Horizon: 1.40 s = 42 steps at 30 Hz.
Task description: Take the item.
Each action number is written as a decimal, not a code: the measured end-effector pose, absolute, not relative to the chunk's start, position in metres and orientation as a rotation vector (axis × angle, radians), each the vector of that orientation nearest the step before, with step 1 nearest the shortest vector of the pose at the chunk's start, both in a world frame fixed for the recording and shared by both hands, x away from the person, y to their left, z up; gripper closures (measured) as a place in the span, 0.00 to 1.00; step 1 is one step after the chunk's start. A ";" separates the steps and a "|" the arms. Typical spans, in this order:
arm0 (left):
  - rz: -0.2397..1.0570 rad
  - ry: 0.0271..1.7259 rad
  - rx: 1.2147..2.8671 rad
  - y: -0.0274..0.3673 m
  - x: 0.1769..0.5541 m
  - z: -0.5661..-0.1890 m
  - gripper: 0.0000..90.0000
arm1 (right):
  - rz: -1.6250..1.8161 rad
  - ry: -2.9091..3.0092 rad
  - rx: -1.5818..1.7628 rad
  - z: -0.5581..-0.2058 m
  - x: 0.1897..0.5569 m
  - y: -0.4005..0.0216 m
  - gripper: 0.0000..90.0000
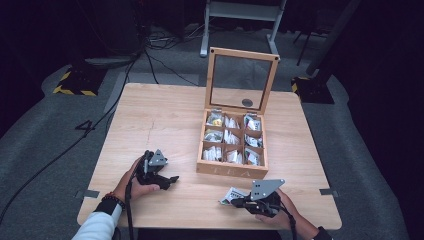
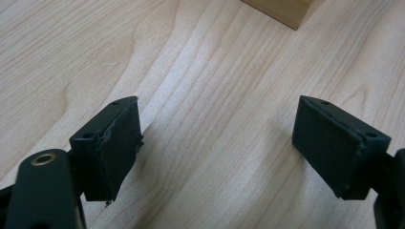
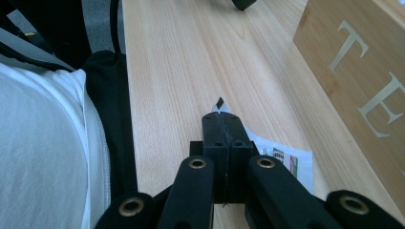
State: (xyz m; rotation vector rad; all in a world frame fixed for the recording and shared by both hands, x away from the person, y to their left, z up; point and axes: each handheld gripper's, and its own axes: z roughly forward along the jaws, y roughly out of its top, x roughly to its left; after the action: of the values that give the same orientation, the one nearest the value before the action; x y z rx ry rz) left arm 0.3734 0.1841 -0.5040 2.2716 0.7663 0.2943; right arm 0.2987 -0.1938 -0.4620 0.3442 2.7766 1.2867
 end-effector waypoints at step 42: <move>0.286 0.759 2.272 0.184 0.374 -0.504 0.19 | 1.202 2.621 0.555 -0.458 0.315 -0.250 0.40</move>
State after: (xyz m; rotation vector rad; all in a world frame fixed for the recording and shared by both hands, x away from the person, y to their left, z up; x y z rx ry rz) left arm 0.3745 0.1843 -0.5041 2.2725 0.7589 0.2862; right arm 0.3154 -0.2503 -0.4579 0.5549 2.6209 1.2016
